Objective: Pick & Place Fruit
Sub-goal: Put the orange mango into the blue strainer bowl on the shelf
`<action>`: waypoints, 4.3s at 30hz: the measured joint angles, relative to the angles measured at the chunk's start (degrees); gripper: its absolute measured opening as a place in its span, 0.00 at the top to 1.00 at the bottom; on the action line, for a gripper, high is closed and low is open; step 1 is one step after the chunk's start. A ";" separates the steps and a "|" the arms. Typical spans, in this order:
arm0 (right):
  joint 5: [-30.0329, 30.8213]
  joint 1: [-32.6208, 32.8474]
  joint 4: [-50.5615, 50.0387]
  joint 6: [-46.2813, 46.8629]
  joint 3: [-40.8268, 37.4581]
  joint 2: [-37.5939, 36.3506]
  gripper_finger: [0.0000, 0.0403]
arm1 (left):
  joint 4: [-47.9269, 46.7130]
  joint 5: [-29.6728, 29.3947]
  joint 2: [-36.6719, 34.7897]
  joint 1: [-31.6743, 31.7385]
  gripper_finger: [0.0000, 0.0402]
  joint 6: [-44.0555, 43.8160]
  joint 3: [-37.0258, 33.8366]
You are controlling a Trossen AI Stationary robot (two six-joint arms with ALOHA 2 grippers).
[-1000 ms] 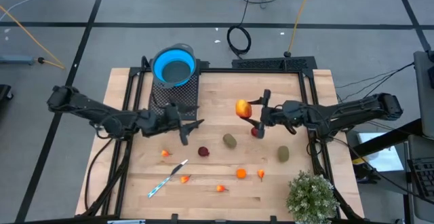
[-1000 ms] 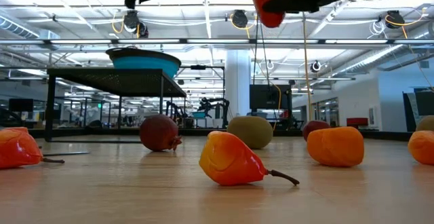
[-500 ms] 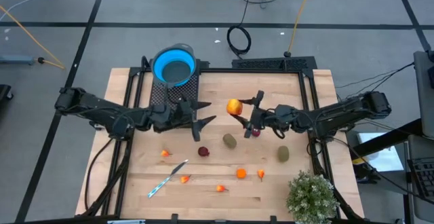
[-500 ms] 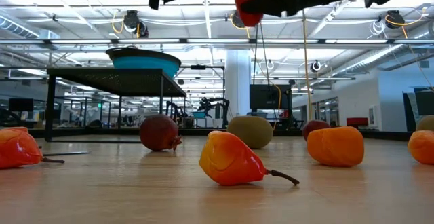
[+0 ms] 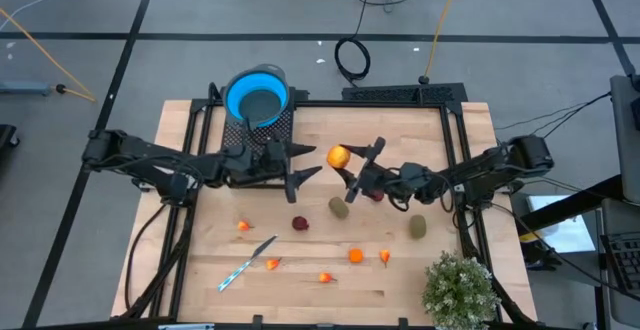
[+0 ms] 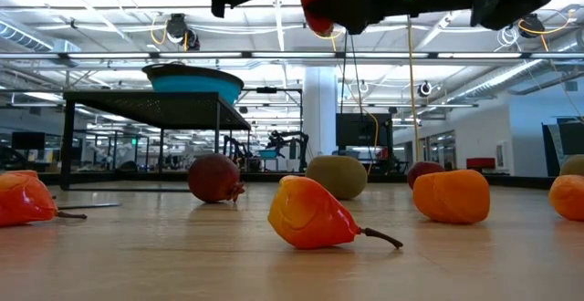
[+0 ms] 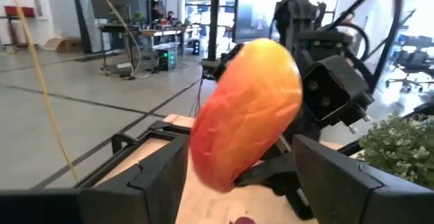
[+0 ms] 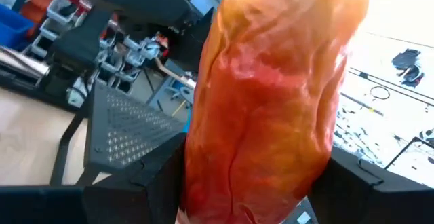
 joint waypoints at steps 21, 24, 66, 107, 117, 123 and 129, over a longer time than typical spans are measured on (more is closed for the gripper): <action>7.13 -0.15 0.74 7.70 1.75 0.62 0.40 | 14.76 -2.66 7.24 -0.04 0.14 14.97 0.02; 7.08 -0.19 0.74 9.33 1.75 0.64 0.40 | 16.02 -2.66 7.24 -0.04 0.14 15.11 0.21; 4.67 -0.37 -5.93 12.03 2.50 0.62 0.40 | 2.51 -8.28 13.84 0.34 0.43 17.44 12.68; 22.26 -0.35 -23.18 12.07 -0.71 0.07 0.61 | -9.18 -38.91 3.92 4.71 0.51 34.78 12.61; 21.21 -0.37 -21.11 15.38 -7.88 -5.77 0.98 | -23.98 -38.64 -3.44 9.91 0.51 26.02 12.61; 7.89 -0.42 -21.27 19.51 -16.54 -18.58 0.98 | -31.16 -33.04 -6.40 13.42 0.52 21.33 12.65; -3.26 -0.55 -21.39 19.67 -24.97 -34.01 1.00 | -32.42 -26.30 -6.75 17.76 0.51 18.90 12.63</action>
